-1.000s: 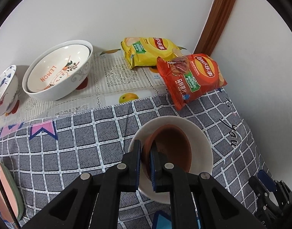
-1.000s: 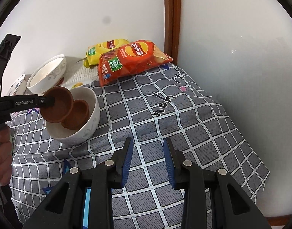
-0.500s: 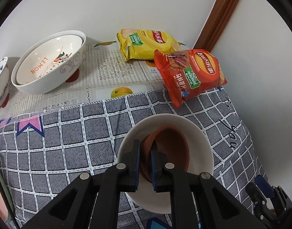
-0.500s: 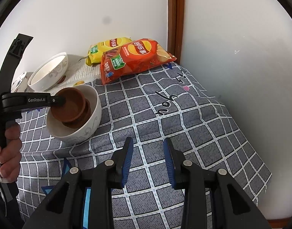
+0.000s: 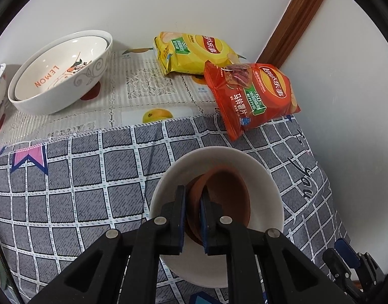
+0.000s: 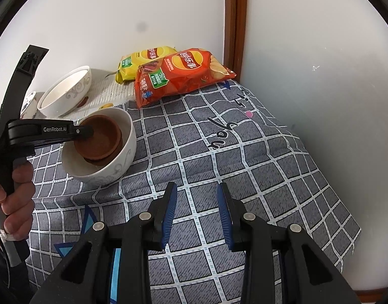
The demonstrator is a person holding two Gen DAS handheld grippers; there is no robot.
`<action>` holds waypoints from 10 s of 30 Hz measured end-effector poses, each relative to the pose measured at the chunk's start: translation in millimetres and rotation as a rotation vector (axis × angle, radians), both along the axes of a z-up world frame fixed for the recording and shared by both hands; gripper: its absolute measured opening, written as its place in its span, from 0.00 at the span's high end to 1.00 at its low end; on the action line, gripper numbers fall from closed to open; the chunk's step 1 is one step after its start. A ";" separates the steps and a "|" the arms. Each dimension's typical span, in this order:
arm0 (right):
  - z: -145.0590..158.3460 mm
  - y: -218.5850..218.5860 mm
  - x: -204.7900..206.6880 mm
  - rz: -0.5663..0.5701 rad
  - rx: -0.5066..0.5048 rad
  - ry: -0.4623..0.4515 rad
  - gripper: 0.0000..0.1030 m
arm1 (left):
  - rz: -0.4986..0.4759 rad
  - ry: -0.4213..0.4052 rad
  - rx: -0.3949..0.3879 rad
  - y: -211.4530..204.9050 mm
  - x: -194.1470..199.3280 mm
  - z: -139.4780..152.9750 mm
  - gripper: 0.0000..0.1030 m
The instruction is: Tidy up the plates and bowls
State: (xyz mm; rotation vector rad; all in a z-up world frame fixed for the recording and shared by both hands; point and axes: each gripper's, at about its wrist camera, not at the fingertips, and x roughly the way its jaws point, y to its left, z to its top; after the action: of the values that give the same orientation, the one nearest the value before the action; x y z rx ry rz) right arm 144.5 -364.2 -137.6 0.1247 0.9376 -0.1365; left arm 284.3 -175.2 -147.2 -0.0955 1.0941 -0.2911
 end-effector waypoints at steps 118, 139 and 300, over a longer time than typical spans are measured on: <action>-39.2 411.0 50.6 0.506 0.166 0.091 0.87 | 0.463 -0.016 0.148 402.6 -98.7 -15.0 0.86; -4.0 278.6 43.6 0.288 0.162 0.025 0.90 | 0.271 -0.062 0.121 264.1 -78.2 11.9 0.87; 63.6 78.7 20.3 0.053 0.236 -0.047 0.92 | -0.011 -0.097 0.092 52.9 -92.4 77.8 0.89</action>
State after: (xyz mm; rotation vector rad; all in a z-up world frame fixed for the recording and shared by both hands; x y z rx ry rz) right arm 164.9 -285.4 -74.0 0.3200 0.9068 0.0266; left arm 191.9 -122.3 -69.5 0.0065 1.0105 -0.2520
